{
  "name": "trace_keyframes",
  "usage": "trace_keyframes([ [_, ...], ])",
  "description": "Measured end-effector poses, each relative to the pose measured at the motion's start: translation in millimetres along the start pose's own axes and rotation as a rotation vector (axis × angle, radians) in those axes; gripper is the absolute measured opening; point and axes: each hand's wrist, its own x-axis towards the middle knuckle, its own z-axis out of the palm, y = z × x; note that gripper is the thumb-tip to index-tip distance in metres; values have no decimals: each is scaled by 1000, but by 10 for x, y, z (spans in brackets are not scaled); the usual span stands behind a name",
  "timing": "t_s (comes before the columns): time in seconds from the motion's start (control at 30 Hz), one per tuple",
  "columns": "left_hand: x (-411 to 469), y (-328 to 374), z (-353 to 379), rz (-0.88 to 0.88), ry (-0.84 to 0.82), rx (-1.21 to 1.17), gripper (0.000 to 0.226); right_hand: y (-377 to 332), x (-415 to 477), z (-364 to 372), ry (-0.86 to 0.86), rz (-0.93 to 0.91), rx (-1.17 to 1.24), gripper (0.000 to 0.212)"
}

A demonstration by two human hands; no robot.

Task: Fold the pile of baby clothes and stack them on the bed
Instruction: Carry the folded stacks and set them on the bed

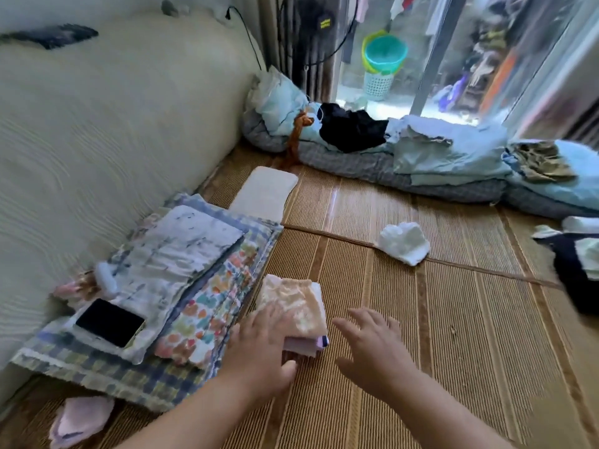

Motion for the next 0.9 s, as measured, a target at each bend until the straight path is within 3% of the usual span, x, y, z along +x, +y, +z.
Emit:
trace_keyframes([
  [0.17, 732, -690, 147, 66, -88, 29, 78, -384, 651, 381, -64, 153, 58, 68],
  [0.33, 1693, -917, 677, 56, -75, -94, 84, -317, 1498, 905, -19, 315, 330, 85],
  [0.47, 2546, -1100, 1349, -1, 13, -161, 95, 54, 2325, 1631, 39, 484, 797, 106],
  [0.57, 3004, -1280, 1736, -207, -57, -392, 118, 387, 2755, 2122, -46, 621, 1138, 132],
  [0.73, 3441, -1617, 2232, -339, -177, -779, 150, 572, 3105, 2688, -146, 544, 1412, 106],
  [0.9, 3562, -1661, 2346, -324, -227, -1010, 126, 573, 3173, 2771, -145, 509, 1431, 46],
])
